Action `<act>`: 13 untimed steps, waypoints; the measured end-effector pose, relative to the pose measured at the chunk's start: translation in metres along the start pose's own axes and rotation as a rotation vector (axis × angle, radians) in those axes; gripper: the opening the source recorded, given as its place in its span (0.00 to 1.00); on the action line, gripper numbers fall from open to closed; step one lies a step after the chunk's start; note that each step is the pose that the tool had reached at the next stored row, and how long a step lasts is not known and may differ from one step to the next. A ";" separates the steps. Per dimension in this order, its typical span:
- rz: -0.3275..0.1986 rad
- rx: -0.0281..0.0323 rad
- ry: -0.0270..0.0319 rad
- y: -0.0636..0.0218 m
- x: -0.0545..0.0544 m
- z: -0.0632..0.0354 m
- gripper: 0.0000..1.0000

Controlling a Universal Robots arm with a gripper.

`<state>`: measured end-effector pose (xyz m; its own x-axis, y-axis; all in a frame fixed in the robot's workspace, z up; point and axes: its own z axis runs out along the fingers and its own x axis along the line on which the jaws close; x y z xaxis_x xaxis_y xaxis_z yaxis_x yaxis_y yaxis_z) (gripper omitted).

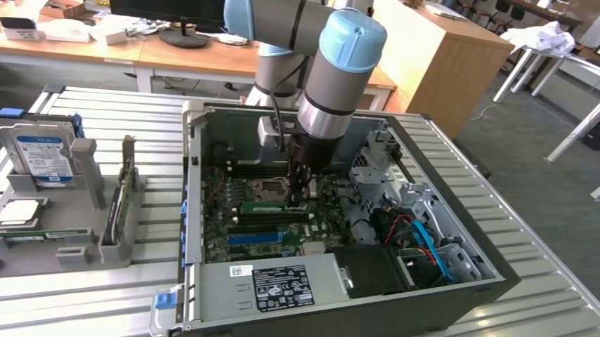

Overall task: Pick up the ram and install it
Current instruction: 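Insert the ram into the slot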

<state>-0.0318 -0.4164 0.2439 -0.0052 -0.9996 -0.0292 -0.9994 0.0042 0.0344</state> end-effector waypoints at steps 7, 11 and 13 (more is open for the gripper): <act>-0.001 0.0249 0.0000 0.0009 0.000 0.0000 0.12; -0.001 0.0386 -0.0001 0.0023 0.000 0.0000 0.12; -0.002 0.0451 0.0000 0.0032 0.000 0.0000 0.12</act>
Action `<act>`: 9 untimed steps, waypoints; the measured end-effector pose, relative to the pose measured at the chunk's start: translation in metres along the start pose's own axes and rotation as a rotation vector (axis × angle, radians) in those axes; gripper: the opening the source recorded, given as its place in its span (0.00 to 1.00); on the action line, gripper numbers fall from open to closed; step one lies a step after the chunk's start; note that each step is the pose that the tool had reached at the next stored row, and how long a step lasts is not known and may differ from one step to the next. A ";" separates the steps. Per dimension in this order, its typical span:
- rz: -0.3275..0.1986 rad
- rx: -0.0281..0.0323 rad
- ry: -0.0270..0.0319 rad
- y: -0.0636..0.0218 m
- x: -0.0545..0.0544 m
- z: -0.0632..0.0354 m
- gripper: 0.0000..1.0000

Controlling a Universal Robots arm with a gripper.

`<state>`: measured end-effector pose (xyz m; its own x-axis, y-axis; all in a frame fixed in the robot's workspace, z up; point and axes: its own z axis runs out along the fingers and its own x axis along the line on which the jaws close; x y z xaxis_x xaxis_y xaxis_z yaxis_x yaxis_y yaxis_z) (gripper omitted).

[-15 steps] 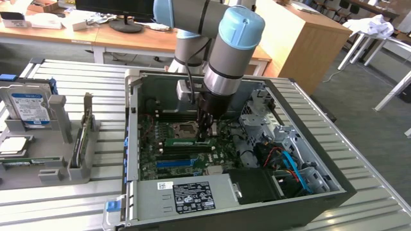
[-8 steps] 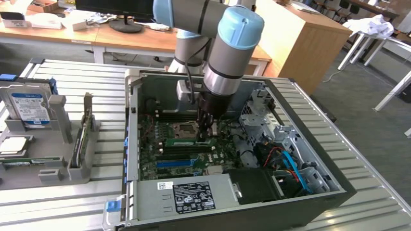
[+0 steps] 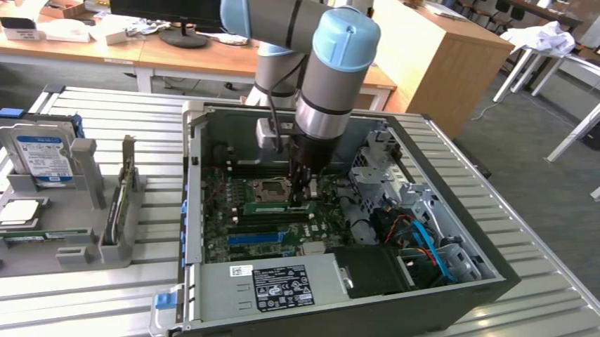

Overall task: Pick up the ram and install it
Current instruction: 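Insert the ram into the slot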

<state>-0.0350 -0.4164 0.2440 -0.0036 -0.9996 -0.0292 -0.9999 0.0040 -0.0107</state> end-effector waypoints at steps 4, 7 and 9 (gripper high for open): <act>-0.002 0.0083 0.0000 0.0008 0.000 0.0000 0.12; -0.002 0.0084 0.0000 0.0008 0.000 0.0000 0.12; -0.004 0.0084 0.0000 0.0015 0.000 0.0000 0.12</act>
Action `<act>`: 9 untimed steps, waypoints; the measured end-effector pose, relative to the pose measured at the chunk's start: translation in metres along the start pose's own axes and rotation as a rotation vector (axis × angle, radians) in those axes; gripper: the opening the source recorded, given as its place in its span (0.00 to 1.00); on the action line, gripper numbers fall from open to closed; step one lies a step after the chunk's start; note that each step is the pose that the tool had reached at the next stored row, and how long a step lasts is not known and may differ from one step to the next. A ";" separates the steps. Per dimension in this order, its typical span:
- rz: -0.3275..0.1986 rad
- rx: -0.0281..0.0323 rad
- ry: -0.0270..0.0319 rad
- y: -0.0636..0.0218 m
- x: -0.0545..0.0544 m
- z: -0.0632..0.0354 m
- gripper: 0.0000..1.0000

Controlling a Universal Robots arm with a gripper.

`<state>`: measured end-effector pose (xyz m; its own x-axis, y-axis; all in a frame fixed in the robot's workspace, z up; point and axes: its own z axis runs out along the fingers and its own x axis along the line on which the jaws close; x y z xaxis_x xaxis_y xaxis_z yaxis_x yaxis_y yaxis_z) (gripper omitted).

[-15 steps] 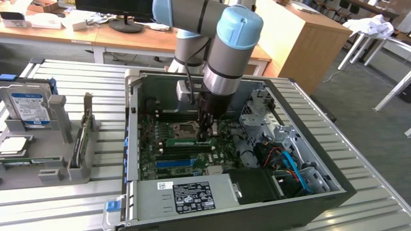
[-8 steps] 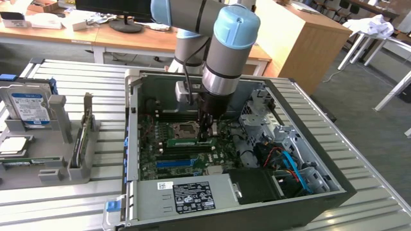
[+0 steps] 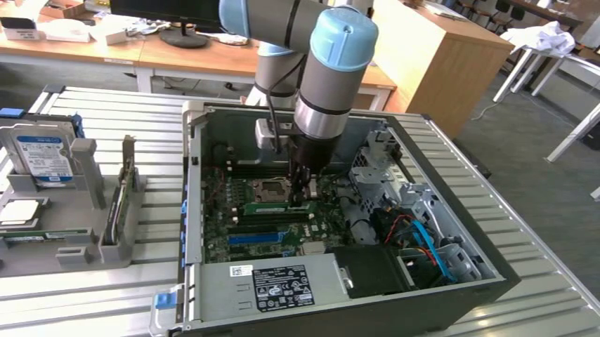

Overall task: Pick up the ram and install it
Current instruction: 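Insert the ram into the slot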

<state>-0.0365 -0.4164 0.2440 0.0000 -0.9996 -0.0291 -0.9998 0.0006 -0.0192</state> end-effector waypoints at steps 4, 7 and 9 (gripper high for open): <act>-0.011 0.0000 -0.0002 0.0004 0.000 0.0000 0.12; -0.012 -0.0001 -0.0001 0.0011 0.000 0.0000 0.12; -0.012 -0.0001 -0.0002 0.0011 0.000 0.0000 0.12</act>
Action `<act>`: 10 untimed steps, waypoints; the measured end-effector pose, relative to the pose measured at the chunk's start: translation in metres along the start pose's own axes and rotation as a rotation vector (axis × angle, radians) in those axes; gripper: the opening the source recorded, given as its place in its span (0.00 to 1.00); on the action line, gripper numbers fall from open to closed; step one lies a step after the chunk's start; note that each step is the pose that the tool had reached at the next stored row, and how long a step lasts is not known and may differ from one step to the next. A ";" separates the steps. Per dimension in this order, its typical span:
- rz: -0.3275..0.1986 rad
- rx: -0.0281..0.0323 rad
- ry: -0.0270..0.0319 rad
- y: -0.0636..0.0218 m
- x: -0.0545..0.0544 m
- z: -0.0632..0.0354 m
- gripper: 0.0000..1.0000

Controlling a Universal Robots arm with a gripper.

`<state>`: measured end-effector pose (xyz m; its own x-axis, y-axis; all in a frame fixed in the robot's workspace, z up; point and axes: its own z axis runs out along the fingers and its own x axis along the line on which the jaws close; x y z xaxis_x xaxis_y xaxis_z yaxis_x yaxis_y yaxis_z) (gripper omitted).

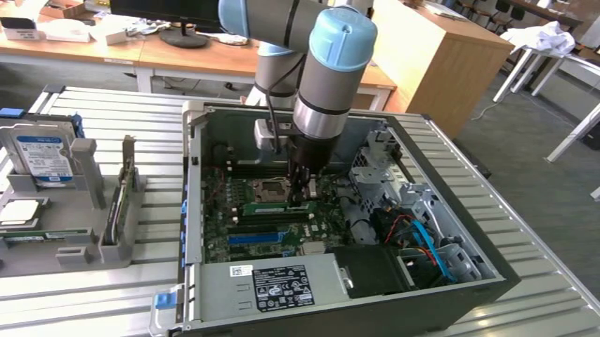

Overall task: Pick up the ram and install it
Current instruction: 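Insert the ram into the slot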

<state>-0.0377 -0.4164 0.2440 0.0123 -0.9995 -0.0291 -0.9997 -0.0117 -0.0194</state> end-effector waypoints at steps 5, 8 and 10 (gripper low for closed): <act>0.000 0.0017 0.0001 0.0036 0.000 0.0004 0.12; 0.000 0.0022 0.0000 0.0043 0.000 0.0004 0.12; 0.000 0.0022 0.0000 0.0043 0.000 0.0005 0.12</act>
<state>-0.0420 -0.4163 0.2433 0.0125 -0.9995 -0.0290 -0.9997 -0.0119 -0.0216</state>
